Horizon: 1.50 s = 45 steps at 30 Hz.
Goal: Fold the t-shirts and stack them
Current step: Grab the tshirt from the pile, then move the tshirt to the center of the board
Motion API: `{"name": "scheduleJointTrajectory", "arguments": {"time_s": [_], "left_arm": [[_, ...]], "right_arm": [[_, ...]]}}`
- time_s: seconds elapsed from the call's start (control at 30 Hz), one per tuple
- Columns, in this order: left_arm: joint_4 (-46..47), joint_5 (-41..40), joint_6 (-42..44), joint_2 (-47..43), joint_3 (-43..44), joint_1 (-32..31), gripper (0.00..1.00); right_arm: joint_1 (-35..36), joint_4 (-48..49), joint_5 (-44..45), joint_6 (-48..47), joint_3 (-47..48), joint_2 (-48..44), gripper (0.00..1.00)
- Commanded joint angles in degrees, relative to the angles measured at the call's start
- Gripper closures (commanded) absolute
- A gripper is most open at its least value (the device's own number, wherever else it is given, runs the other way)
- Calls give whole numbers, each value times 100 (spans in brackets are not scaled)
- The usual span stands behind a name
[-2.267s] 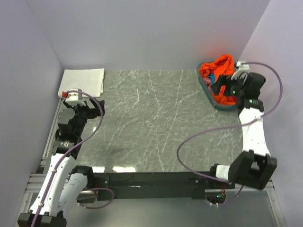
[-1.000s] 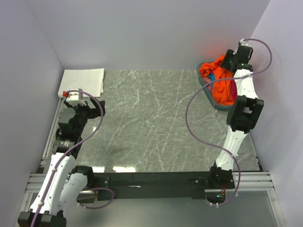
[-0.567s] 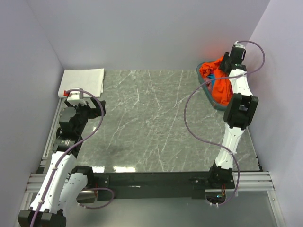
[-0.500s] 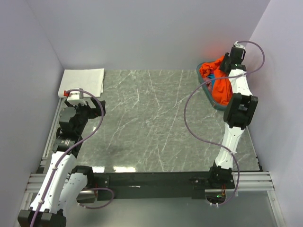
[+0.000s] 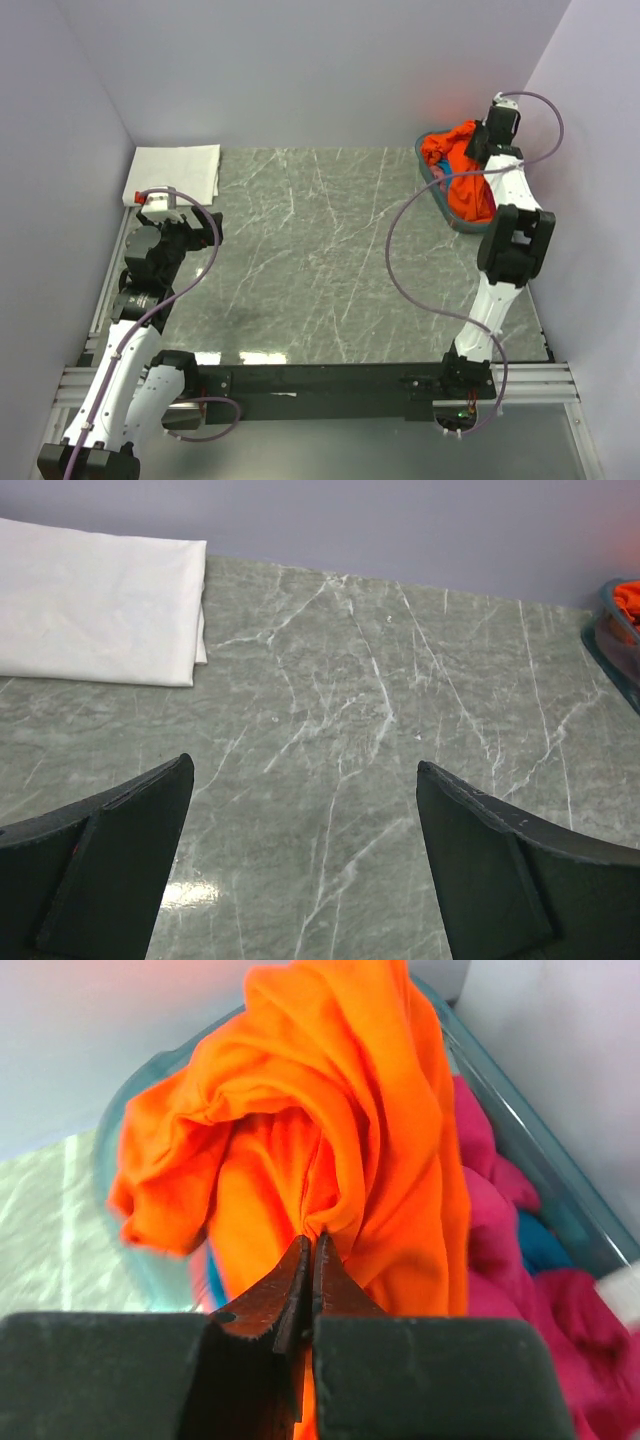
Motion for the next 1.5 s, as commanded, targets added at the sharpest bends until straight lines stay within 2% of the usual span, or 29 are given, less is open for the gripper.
{"name": "scheduleJointTrajectory", "arguments": {"time_s": [0.0,0.13,0.3,0.43,0.5,0.6,0.87,1.07,1.37,1.47], "left_arm": [[164,-38,12,-39,238,-13,1],[181,-12,12,-75,212,-13,1],[199,-20,-5,-118,212,-13,1],[208,-12,-5,-154,203,-13,1],[217,6,-23,-180,203,-13,1],[234,32,-23,-206,194,-13,1],[252,59,-49,-215,177,-13,1],[269,85,-58,-189,168,-13,1],[304,217,-58,-136,150,-13,1],[340,427,-49,-119,124,-13,0]], "right_arm": [[239,676,40,-276,-728,-1348,100],[450,958,66,-435,-1372,-2271,100],[582,626,-223,-365,-1365,-3230,100],[722,308,-724,-452,-1276,-3863,100],[766,141,-1390,-706,-1285,-4258,100],[968,-79,-1849,-891,-1303,-4768,100],[1399,-826,-2456,-909,-1329,-5402,100],[1917,-1292,-3089,-1260,-1890,-5780,100],[2708,-1275,-3151,-1647,-3041,-5903,100],[2788,-1274,-3046,-1753,-3305,-5701,79]]}}
